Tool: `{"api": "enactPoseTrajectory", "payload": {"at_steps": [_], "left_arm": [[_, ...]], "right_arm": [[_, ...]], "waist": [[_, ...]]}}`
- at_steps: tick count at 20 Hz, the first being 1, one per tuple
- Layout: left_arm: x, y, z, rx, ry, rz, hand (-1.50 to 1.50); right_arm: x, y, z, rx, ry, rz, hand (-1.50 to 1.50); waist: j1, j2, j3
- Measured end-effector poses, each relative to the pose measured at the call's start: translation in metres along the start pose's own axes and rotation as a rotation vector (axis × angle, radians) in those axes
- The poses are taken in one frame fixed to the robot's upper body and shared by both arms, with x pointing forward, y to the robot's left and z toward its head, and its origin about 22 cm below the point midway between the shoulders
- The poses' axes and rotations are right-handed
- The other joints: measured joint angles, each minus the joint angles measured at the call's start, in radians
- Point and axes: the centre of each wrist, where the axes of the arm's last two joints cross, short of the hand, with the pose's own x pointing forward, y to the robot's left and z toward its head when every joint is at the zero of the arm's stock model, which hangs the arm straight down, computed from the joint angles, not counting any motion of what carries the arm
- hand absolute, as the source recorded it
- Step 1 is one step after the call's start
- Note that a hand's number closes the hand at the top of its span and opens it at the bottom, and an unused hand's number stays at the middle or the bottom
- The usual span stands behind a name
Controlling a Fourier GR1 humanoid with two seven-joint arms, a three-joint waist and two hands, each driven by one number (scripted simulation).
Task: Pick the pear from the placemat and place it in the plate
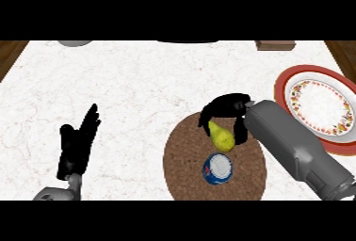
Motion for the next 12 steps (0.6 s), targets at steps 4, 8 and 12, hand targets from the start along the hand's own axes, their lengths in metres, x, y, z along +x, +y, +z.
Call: {"api": "enactPoseTrajectory", "payload": {"at_steps": [4, 8, 12], "left_arm": [[-0.001, 0.008, -0.002, 0.013, 0.008, -0.002, 0.00], [-0.009, 0.017, 0.002, 0.046, 0.032, 0.012, 0.00], [-0.014, 0.021, 0.004, 0.067, 0.036, 0.009, 0.00]], "right_arm": [[-0.008, 0.011, 0.008, -0.127, 0.023, -0.016, 1.50], [-0.037, 0.029, 0.045, -0.356, 0.221, -0.073, 1.50], [-0.049, 0.037, 0.078, -0.597, 0.379, -0.069, 1.50]], "waist": [[-0.013, -0.004, 0.002], [-0.051, -0.010, 0.002], [-0.072, -0.014, 0.001]]}}
